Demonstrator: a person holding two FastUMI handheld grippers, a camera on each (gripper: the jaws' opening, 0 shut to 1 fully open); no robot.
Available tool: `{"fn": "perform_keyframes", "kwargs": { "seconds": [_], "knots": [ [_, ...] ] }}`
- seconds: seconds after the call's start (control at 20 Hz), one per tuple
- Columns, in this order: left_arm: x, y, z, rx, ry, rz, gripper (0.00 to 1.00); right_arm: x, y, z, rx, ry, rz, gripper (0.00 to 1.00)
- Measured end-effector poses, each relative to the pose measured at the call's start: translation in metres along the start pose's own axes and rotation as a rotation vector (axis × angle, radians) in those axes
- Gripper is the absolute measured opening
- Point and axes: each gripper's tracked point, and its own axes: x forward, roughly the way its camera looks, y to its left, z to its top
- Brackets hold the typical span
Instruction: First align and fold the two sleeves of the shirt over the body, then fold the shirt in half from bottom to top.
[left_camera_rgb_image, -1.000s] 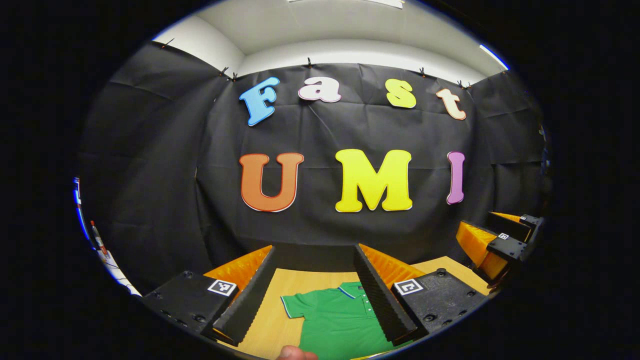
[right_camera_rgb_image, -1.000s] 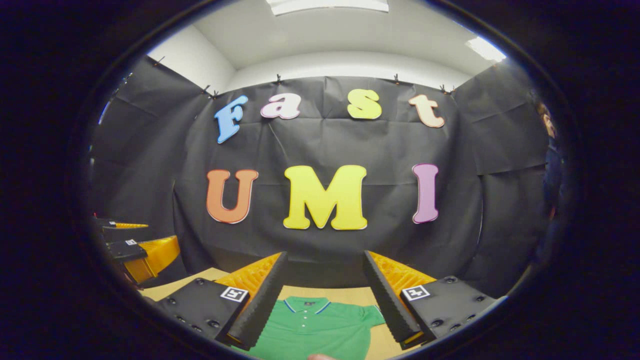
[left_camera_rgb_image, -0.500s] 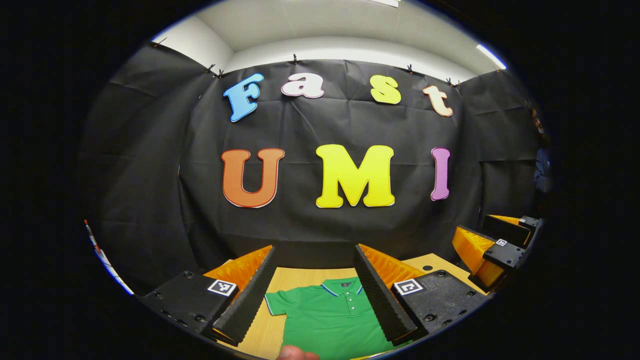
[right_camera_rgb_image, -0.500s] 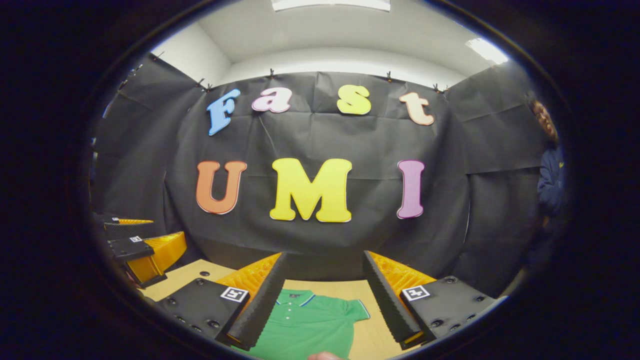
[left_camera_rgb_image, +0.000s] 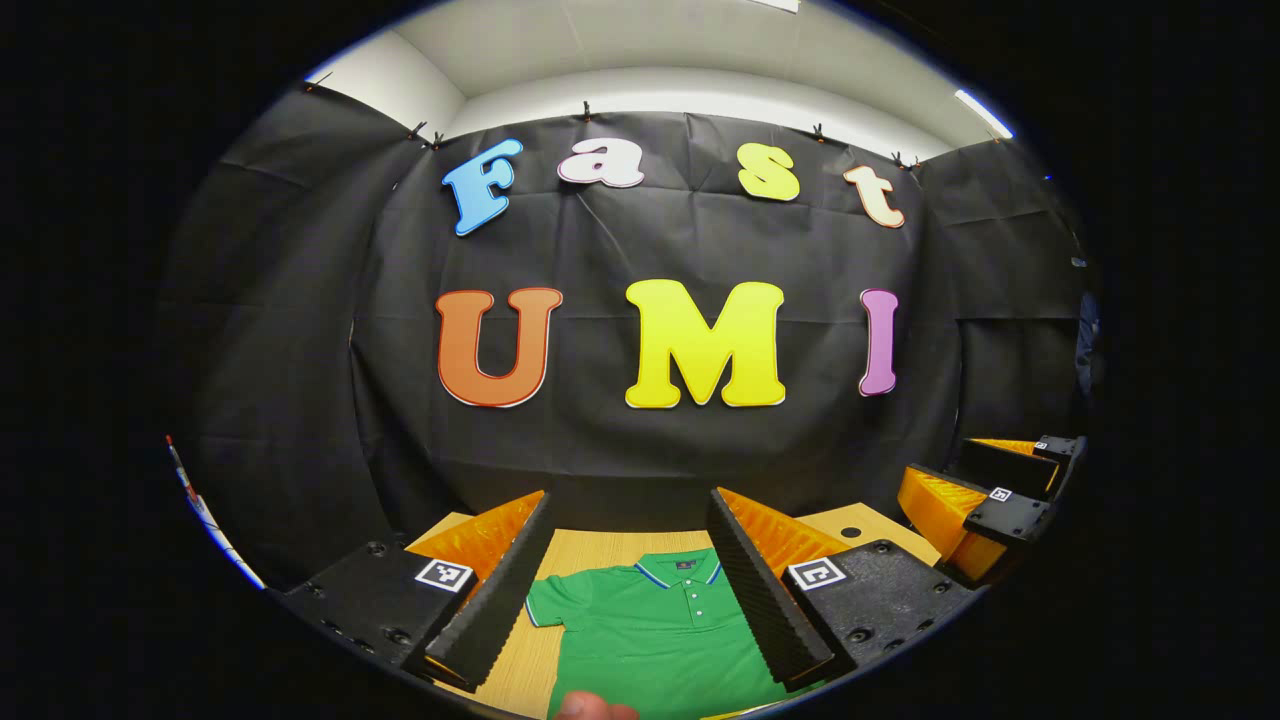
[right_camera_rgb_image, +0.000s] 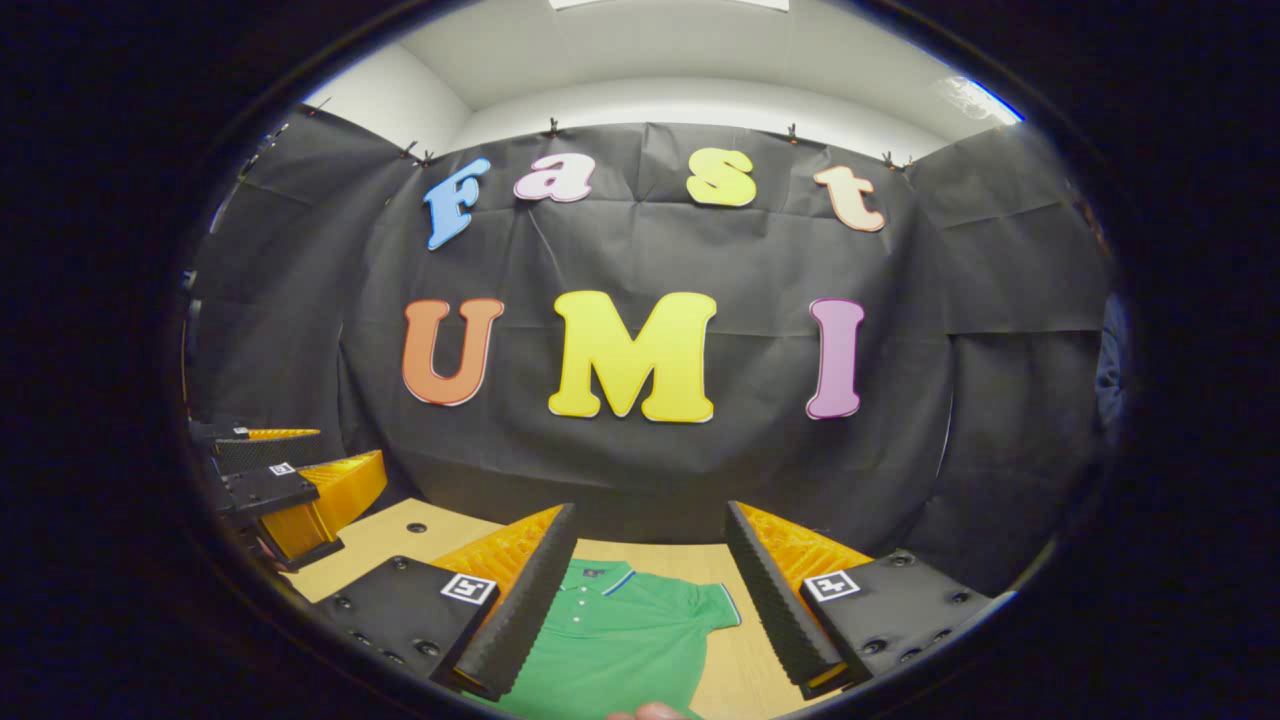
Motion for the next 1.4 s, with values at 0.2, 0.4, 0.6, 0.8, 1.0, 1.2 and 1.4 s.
{"fn": "perform_keyframes", "kwargs": {
  "seconds": [0.2,0.4,0.6,0.8,1.0,1.2,1.4],
  "knots": [
    [0.005,-0.010,-0.025,-0.018,0.053,-0.019,0.98,0.006,-0.018,-0.020,-0.014,0.056,-0.031,0.95],
    [0.008,-0.020,-0.028,-0.045,0.085,-0.030,0.98,0.026,-0.033,-0.059,-0.008,0.226,-0.006,0.95],
    [0.019,-0.024,-0.030,-0.033,0.097,-0.019,0.99,0.060,-0.057,-0.101,0.057,0.433,-0.005,0.95],
    [0.027,-0.022,-0.042,-0.035,0.137,0.004,0.99,0.090,-0.080,-0.156,0.142,0.667,-0.024,0.95],
    [0.032,-0.012,-0.050,-0.030,0.171,0.039,0.99,0.122,-0.104,-0.207,0.208,0.834,-0.053,0.96],
    [0.036,-0.008,-0.064,-0.043,0.225,0.046,0.99,0.168,-0.119,-0.256,0.243,0.970,-0.060,0.97],
    [0.036,-0.006,-0.074,-0.058,0.262,0.059,0.99,0.208,-0.130,-0.300,0.320,1.097,-0.097,0.97]
  ]
}}
